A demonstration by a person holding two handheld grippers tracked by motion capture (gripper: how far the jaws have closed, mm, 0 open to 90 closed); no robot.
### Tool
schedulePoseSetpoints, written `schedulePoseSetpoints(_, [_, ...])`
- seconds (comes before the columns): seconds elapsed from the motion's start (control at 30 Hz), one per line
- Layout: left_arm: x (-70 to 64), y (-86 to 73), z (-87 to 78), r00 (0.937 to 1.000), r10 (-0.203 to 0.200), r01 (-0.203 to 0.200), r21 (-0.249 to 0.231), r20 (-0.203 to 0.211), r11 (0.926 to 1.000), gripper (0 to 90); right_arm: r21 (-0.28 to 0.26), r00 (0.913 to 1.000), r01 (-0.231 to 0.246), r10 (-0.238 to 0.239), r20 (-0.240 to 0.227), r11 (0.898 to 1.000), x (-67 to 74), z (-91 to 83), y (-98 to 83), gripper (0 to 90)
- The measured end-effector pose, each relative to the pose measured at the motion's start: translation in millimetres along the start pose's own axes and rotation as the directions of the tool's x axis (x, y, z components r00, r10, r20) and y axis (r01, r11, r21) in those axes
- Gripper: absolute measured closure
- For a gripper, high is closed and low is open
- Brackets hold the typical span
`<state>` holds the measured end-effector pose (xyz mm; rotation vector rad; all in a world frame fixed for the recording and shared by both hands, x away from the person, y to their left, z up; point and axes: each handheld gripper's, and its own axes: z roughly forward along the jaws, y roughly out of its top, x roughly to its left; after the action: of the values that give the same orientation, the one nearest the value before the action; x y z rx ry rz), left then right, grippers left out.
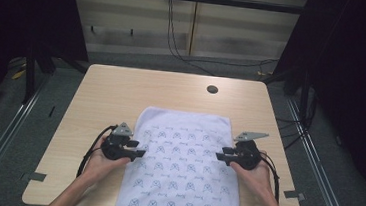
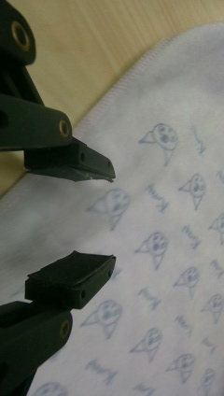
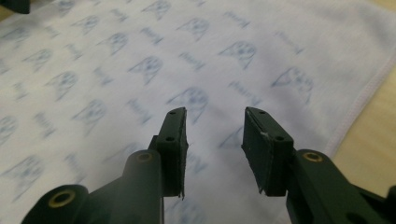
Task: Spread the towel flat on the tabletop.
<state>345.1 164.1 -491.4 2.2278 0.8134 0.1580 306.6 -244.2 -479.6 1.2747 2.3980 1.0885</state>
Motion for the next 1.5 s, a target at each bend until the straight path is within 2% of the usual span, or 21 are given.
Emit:
schedulePoseSetpoints(0.07, [3.6,0.4,9.6,0.9997,-0.003,0.002,-0.022,-0.022,0.9997,53.4,-0.001,0.9996,-0.028,0.028,0.010,1.000,-8.0,11.2,4.6,59.3])
schedulePoseSetpoints(0.2, [-2.3,-5.6,6.3,0.9972,0.056,-0.056,-0.008,-0.049,0.9984,54.5,0.051,0.9981,-0.030,0.027,0.055,0.998,-11.9,23.0,0.2,60.3])
schedulePoseSetpoints(0.33, [-6.3,-19.6,-6.5,0.9988,0.049,-0.049,-0.011,-0.002,0.9987,54.4,0.065,0.9990,-0.005,0.002,0.044,0.998,-4.3,15.2,-7.3,60.1])
schedulePoseSetpoints(0.4, [-10.8,-26.8,-12.7,0.9992,0.023,-0.022,-0.018,0.034,0.9996,54.3,0.069,0.9997,0.010,-0.012,0.024,0.998,2.8,10.8,-12.9,60.3])
schedulePoseSetpoints(0.57, [-30.5,-40.8,-28.8,0.9946,0.056,-0.058,0.026,0.087,0.9980,54.4,0.087,0.9995,0.032,-0.031,-0.009,0.996,19.7,-1.4,-25.9,60.3])
schedulePoseSetpoints(0.63, [-33.1,-42.4,-33.4,0.9928,0.040,-0.044,0.028,0.113,0.9986,56.2,0.089,0.9987,0.050,-0.049,-0.016,0.995,27.0,-6.8,-32.3,60.2])
schedulePoseSetpoints(0.7, [-26.4,-35.5,-33.5,0.9949,0.038,-0.039,0.002,0.093,0.9992,54.6,0.090,0.9982,0.058,-0.056,-0.023,0.994,30.8,-10.4,-36.3,60.2])
schedulePoseSetpoints(0.77, [-8.0,-22.9,-29.9,0.9982,0.001,0.000,-0.022,0.060,0.9998,55.5,0.093,0.9981,0.057,-0.055,-0.029,0.994,30.0,-10.8,-36.1,60.7])
schedulePoseSetpoints(0.8, [2.8,-17.1,-27.5,1.0000,0.003,-0.003,-0.037,0.003,0.9993,58.3,0.096,0.9984,0.050,-0.047,-0.032,0.994,28.7,-10.7,-35.5,60.8])
schedulePoseSetpoints(0.83, [14.5,-11.3,-23.5,0.9996,-0.012,0.011,-0.039,-0.026,0.9992,61.7,0.088,0.9984,0.044,-0.041,-0.040,0.995,27.6,-10.1,-35.6,60.7])
schedulePoseSetpoints(0.87, [27.1,-6.9,-19.9,0.9984,-0.044,0.043,-0.046,-0.035,0.9980,65.8,0.089,0.9982,0.045,-0.042,-0.042,0.995,27.5,-10.2,-35.6,60.7])
schedulePoseSetpoints(0.93, [43.5,-2.0,-11.6,0.9918,-0.122,0.118,-0.076,-0.039,0.9901,64.9,0.089,0.9979,0.051,-0.048,-0.043,0.995,27.6,-10.2,-35.7,60.7])
schedulePoseSetpoints(1.0, [48.1,0.3,-3.7,0.9909,-0.131,0.128,-0.094,-0.032,0.9873,62.1,0.090,0.9975,0.060,-0.057,-0.042,0.994,27.6,-10.2,-35.6,60.8])
schedulePoseSetpoints(1.07, [47.3,3.2,3.8,0.9939,-0.104,0.102,-0.063,-0.035,0.9928,61.6,0.092,0.9974,0.056,-0.052,-0.051,0.994,26.3,-10.4,-35.5,61.8])
schedulePoseSetpoints(1.13, [45.8,7.0,7.8,0.9926,-0.101,0.097,-0.056,-0.067,0.9937,75.1,0.091,0.9972,0.049,-0.044,-0.060,0.995,24.1,-10.9,-35.9,62.2])
schedulePoseSetpoints(1.17, [45.7,8.9,6.9,0.9943,-0.087,0.082,-0.069,-0.062,0.9942,84.0,0.095,0.9975,0.047,-0.042,-0.056,0.994,24.1,-11.3,-35.8,62.2])
schedulePoseSetpoints(1.2, [43.9,11.5,5.0,0.9925,-0.086,0.078,-0.093,-0.087,0.9926,86.7,0.089,0.9971,0.051,-0.045,-0.062,0.995,24.3,-10.9,-36.1,62.1])
schedulePoseSetpoints(1.3, [42.2,20.5,-8.4,0.9954,-0.056,0.043,-0.158,-0.077,0.9865,85.0,0.096,0.9976,0.055,-0.051,-0.048,0.994,26.4,-10.6,-35.1,62.1])
schedulePoseSetpoints(1.33, [42.2,22.9,-12.6,0.9940,-0.067,0.050,-0.175,-0.087,0.9832,81.3,0.096,0.9976,0.054,-0.050,-0.049,0.994,26.1,-10.5,-34.9,62.2])
schedulePoseSetpoints(1.4, [46.0,25.6,-18.8,0.9839,-0.125,0.098,-0.200,-0.128,0.9750,66.5,0.099,0.9976,0.049,-0.043,-0.054,0.994,25.4,-10.6,-34.8,62.6])
schedulePoseSetpoints(1.5, [54.2,22.9,-20.6,0.9793,-0.157,0.130,-0.201,-0.128,0.9710,70.3,0.099,0.9977,0.045,-0.040,-0.056,0.994,24.4,-10.4,-34.2,62.6])
